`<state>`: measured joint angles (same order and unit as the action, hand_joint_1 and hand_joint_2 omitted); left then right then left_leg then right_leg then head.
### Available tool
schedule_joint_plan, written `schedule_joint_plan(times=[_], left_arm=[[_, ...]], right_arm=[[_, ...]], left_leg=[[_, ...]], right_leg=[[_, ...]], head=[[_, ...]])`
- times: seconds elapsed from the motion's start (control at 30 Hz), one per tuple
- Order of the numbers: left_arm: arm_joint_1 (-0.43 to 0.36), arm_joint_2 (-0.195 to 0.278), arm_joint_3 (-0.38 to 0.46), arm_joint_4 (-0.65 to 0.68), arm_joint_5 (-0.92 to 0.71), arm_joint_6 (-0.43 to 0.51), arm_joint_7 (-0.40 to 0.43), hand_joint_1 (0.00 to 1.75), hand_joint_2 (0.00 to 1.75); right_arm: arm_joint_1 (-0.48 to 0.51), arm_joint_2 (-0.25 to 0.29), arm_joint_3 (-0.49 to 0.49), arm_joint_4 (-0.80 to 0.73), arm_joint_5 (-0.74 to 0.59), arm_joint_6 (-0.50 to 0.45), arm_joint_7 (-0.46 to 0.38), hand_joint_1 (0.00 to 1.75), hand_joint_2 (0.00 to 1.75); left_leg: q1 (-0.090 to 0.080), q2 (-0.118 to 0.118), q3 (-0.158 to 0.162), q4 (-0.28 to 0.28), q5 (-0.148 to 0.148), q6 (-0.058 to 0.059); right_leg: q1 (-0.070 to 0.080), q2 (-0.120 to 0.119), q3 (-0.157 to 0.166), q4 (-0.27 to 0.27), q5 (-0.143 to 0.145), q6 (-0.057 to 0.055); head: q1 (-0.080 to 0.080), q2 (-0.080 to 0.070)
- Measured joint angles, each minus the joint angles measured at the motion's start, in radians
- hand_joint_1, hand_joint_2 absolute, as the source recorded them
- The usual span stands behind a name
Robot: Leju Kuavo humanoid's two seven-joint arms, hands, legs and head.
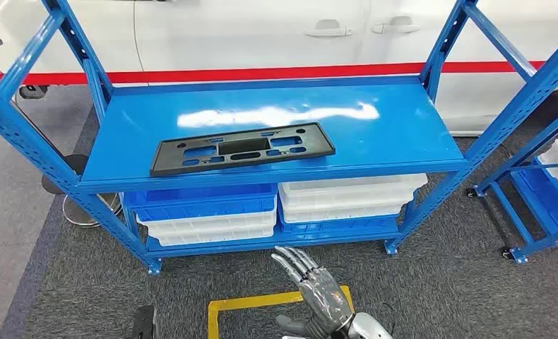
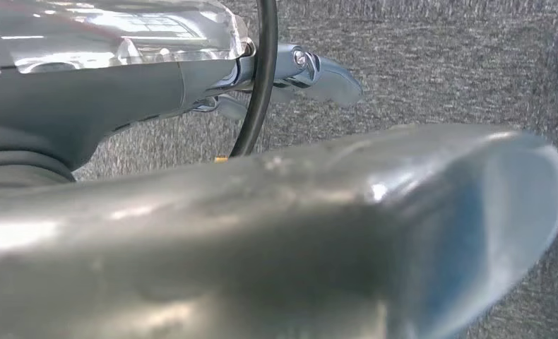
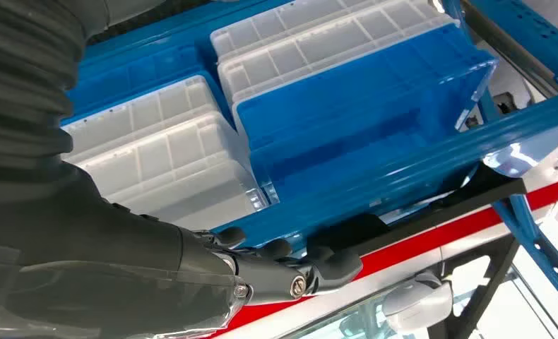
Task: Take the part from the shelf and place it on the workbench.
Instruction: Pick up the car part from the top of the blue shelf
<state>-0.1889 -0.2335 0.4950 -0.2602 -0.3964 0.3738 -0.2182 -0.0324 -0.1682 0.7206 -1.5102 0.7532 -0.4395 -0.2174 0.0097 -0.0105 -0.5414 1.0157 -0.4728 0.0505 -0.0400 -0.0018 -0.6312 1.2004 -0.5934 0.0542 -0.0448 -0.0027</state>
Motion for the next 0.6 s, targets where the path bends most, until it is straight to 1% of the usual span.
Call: schedule_joint_plan(times=[0.03,0.07,0.1,0.13,0.17,0.2,0.23,0.27,0.3,0.33,0.4,0.43,0.47,0.5,0.53,0.57,0.6], left_arm=[[0.001,0.0,0.0,0.0,0.0,-0.001,0.0,0.0,0.0],[0.002,0.001,0.0,0.0,0.0,-0.002,0.001,0.0,0.0],[0.003,0.001,-0.001,0.0,0.0,-0.003,0.001,0.0,0.0],[0.005,0.002,-0.001,0.0,0.0,-0.005,0.002,0.0,0.0],[0.005,0.002,-0.001,0.0,0.0,-0.007,0.004,0.0,0.0],[0.006,0.002,-0.001,0.0,0.0,-0.011,0.005,0.0,0.0],[0.006,0.002,-0.001,0.0,0.0,-0.015,0.007,0.0,0.0],[0.006,0.003,-0.001,-0.001,0.0,-0.021,0.008,0.0,0.0],[0.007,0.004,-0.001,-0.002,-0.001,-0.027,0.008,0.0,0.0],[0.008,0.005,-0.001,-0.002,-0.002,-0.031,0.006,0.0,0.0],[0.01,0.009,-0.001,-0.004,-0.009,-0.037,-0.007,0.0,0.0],[0.01,0.011,-0.002,-0.004,-0.012,-0.04,-0.019,0.0,0.0],[0.009,0.013,-0.002,-0.005,-0.016,-0.042,-0.035,0.0,0.0],[0.009,0.015,-0.003,-0.006,-0.019,-0.044,-0.054,0.0,0.0],[0.009,0.015,-0.004,-0.007,-0.021,-0.047,-0.075,0.0,0.0],[0.01,0.015,-0.005,-0.007,-0.024,-0.053,-0.1,0.0,0.0],[0.011,0.016,-0.007,-0.007,-0.026,-0.065,-0.127,0.0,0.0]], right_arm=[[0.0,0.0,0.001,0.002,0.0,0.0,0.001,0.0,1.75],[0.0,0.0,0.002,0.004,0.001,0.0,0.001,0.0,1.75],[0.0,0.0,0.004,0.007,0.001,0.0,0.002,0.0,1.75],[0.0,0.0,0.006,0.011,0.003,-0.001,0.002,0.0,1.75],[0.0,0.0,0.007,0.013,0.01,-0.003,0.003,0.0,1.75],[-0.002,0.0,0.009,0.016,0.022,-0.009,0.005,0.0,1.75],[-0.005,0.0,0.012,0.019,0.04,-0.02,0.009,0.0,1.75],[-0.009,0.0,0.015,0.023,0.066,-0.037,0.016,0.0,1.75],[-0.014,0.0,0.02,0.028,0.095,-0.059,0.024,0.0,1.75],[-0.018,0.0,0.025,0.033,0.127,-0.087,0.034,0.0,1.75],[-0.026,-0.004,0.032,0.043,0.195,-0.154,0.055,0.0,1.75],[-0.031,-0.008,0.035,0.047,0.228,-0.186,0.063,0.0,1.75],[-0.036,-0.012,0.038,0.05,0.266,-0.214,0.066,0.0,1.75],[-0.04,-0.018,0.038,0.05,0.305,-0.233,0.063,0.0,1.75],[-0.041,-0.024,0.037,0.049,0.344,-0.245,0.056,0.0,1.75],[-0.042,-0.03,0.032,0.047,0.386,-0.25,0.044,0.0,1.75],[-0.042,-0.035,0.024,0.044,0.424,-0.251,0.029,0.0,1.75]], left_leg=[[-0.001,0.0,0.0,0.0,0.0,0.0],[-0.002,0.0,0.0,0.0,0.0,0.0],[-0.004,-0.001,0.0,0.001,0.0,0.0],[-0.005,-0.003,0.001,0.001,-0.001,-0.001],[-0.006,-0.006,0.004,0.002,-0.003,-0.003],[-0.006,-0.008,0.006,0.003,-0.005,-0.006],[-0.008,-0.01,0.007,0.005,-0.009,-0.01],[-0.009,-0.012,0.006,0.007,-0.011,-0.015],[-0.01,-0.012,0.003,0.008,-0.012,-0.021],[-0.01,-0.013,0.001,0.007,-0.012,-0.028],[-0.006,-0.012,-0.001,0.008,-0.014,-0.041],[-0.005,-0.01,-0.005,0.02,-0.024,-0.047],[-0.004,-0.009,-0.018,0.051,-0.044,-0.053],[-0.002,-0.007,-0.042,0.102,-0.071,-0.058],[-0.002,-0.006,-0.076,0.167,-0.101,-0.062],[-0.001,-0.006,-0.11,0.231,-0.124,-0.066],[0.0,-0.005,-0.134,0.273,-0.131,-0.069]], right_leg=[[0.0,0.0,-0.019,0.036,-0.01,0.0],[0.0,0.0,-0.032,0.058,-0.011,0.0],[0.001,0.0,-0.053,0.092,-0.011,-0.001],[0.001,0.0,-0.056,0.088,0.009,-0.004],[0.001,0.0,-0.04,0.043,0.047,-0.007],[0.001,0.0,-0.013,-0.024,0.088,-0.012],[0.004,0.0,0.014,-0.088,0.117,-0.017],[0.007,0.0,0.034,-0.136,0.133,-0.023],[0.01,0.0,0.042,-0.16,0.136,-0.027],[0.014,0.001,0.043,-0.166,0.131,-0.031],[0.013,-0.001,0.044,-0.173,0.132,-0.041],[0.011,-0.002,0.048,-0.178,0.133,-0.047],[0.009,-0.005,0.052,-0.183,0.135,-0.053],[0.008,-0.009,0.055,-0.186,0.135,-0.057],[0.008,-0.012,0.056,-0.186,0.134,-0.06],[0.009,-0.015,0.056,-0.186,0.133,-0.062],[0.009,-0.017,0.056,-0.185,0.132,-0.062]], head=[[0.0,0.0],[0.0,0.0],[0.0,0.0],[0.0,0.0],[0.0,0.0],[0.0,0.0],[0.0,0.0],[0.0,0.0],[0.0,0.0],[0.0,0.0],[0.0,0.0],[0.0,0.0],[0.0,0.0],[0.0,0.0],[0.0,0.0],[0.0,0.0],[0.0,0.0]])
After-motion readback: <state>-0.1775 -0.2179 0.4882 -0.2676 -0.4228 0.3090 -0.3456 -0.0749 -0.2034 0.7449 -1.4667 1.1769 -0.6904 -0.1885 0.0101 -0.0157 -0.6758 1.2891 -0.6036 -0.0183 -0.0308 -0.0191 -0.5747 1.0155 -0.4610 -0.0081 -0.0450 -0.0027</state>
